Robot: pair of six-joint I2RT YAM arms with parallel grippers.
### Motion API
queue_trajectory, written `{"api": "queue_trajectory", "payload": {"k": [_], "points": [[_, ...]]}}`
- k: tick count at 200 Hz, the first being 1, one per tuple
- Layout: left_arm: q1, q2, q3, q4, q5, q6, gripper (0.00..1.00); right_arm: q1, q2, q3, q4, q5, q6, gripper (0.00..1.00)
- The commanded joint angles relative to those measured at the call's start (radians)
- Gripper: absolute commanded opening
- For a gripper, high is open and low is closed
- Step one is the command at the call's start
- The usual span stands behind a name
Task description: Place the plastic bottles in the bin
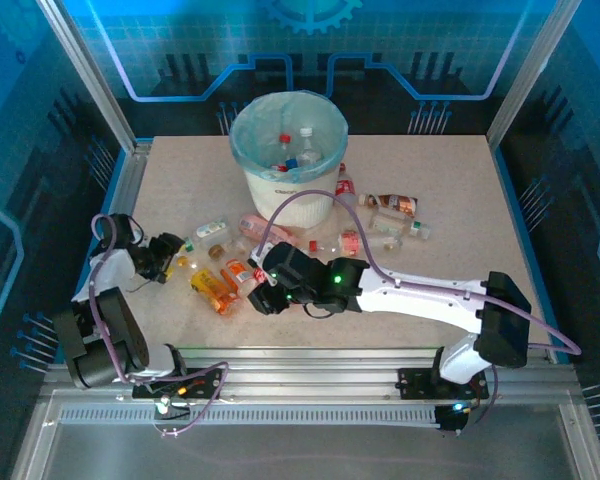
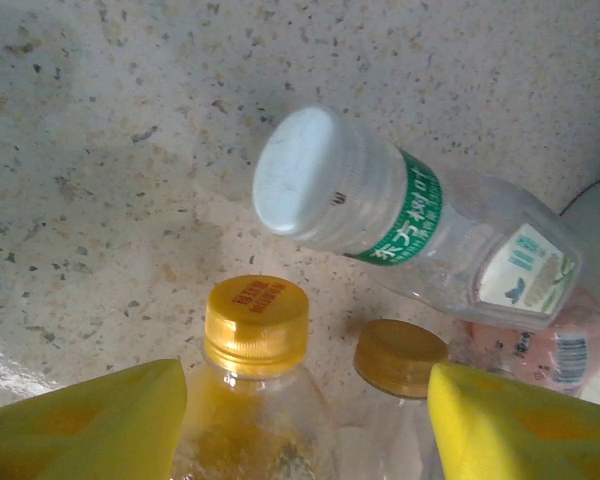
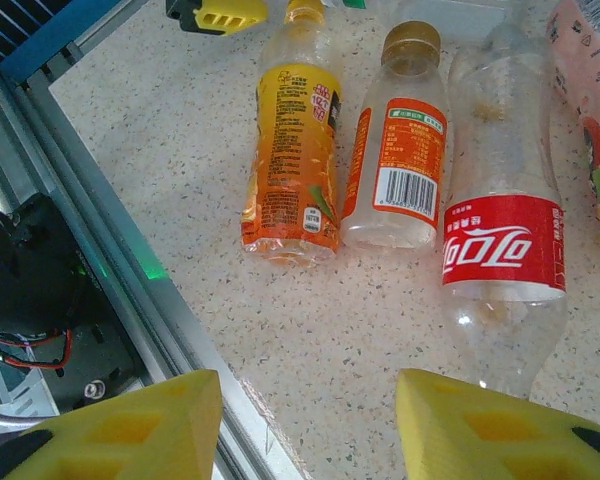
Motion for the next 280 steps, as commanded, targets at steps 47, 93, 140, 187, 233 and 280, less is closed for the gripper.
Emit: {"api": "queue_trajectory", "payload": {"k": [47,93,140,187,233,280], "points": [[0.010,0.070,0.009,-0.030,-0.052,0.063,0.62,0.010,0.008,0.030,0.000,-0.018,-0.026,0.50],[0.009,0.112,0.009,-0.023,-0.008,0.068,0.57,0.004,-0.002,0.021,-0.015,-0.016,-0.038,0.51],[-0.005,0.154,0.021,-0.019,0.039,0.076,0.55,0.001,-0.001,0.004,0.002,-0.014,-0.026,0.51],[-0.022,0.158,0.022,-0.014,0.054,0.074,0.52,0.001,0.022,0.012,0.006,-0.033,-0.018,0.50],[-0.023,0.113,0.020,-0.023,0.056,0.088,0.24,0.004,0.024,0.024,-0.011,-0.032,-0.018,0.50],[-0.024,-0.025,-0.024,-0.060,0.079,0.076,0.16,0.007,-0.017,0.023,-0.041,-0.019,-0.019,0.50]]}}
